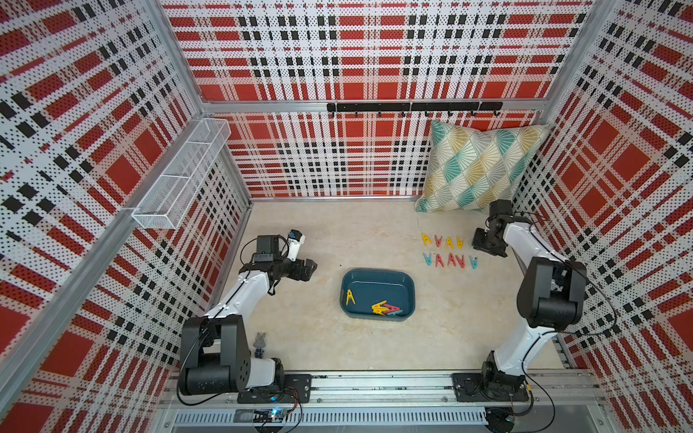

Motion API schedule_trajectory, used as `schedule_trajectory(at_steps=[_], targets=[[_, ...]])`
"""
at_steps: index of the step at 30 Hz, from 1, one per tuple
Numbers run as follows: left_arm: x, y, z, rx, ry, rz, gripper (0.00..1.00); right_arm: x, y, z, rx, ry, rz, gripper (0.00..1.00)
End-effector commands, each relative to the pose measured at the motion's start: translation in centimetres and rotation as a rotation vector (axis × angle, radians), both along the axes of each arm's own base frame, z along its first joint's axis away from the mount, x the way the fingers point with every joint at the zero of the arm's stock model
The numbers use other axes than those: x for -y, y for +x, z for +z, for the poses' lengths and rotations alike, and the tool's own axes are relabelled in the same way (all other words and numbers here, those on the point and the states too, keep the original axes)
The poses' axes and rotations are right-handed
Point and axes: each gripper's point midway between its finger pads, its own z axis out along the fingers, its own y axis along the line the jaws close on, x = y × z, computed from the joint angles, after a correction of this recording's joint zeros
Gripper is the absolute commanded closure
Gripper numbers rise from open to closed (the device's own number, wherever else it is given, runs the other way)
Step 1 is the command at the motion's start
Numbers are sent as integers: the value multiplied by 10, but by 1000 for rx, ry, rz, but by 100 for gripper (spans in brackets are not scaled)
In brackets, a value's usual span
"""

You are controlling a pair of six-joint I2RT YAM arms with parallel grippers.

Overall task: Take the clothespins out of the storage box
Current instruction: Place the clothespin at the center of the board, then move the storage box to the center of the board.

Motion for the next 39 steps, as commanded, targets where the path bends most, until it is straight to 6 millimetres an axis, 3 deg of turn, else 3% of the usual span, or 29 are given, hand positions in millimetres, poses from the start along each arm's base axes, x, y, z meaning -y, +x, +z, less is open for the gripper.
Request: schedule_trajectory(at_steps=[1,4,9,13,17,22,26,28,34,39], targets=[[-11,5,12,54,21,47,8,-55,-12,37,98,63,115,62],[-11,10,12,55,43,52,8,-109,-30,57,131,55,232,60],[14,16,-3,20,174,-52,8,-210,-67,73,162,63,438,60],[55,16,-12,39,294,-167,8,-284,-96,58,153,168,558,59],[100,9,-25,10,241,-280,8,-343,-125,31,126,245,654,59],[113,-1,-40,-46,174,-319,8,-386,-145,-6,48,213,728,60],[100,4,-30,-47,108,-282,8,-412,-151,-20,24,203,770,60],[83,10,-22,-53,62,-242,7,-422,-152,-25,12,214,781,60],[56,15,-18,-51,19,-169,7,-435,-152,-33,-22,243,786,59],[57,12,-19,-47,9,-174,7,-444,-152,-50,-74,253,775,58]])
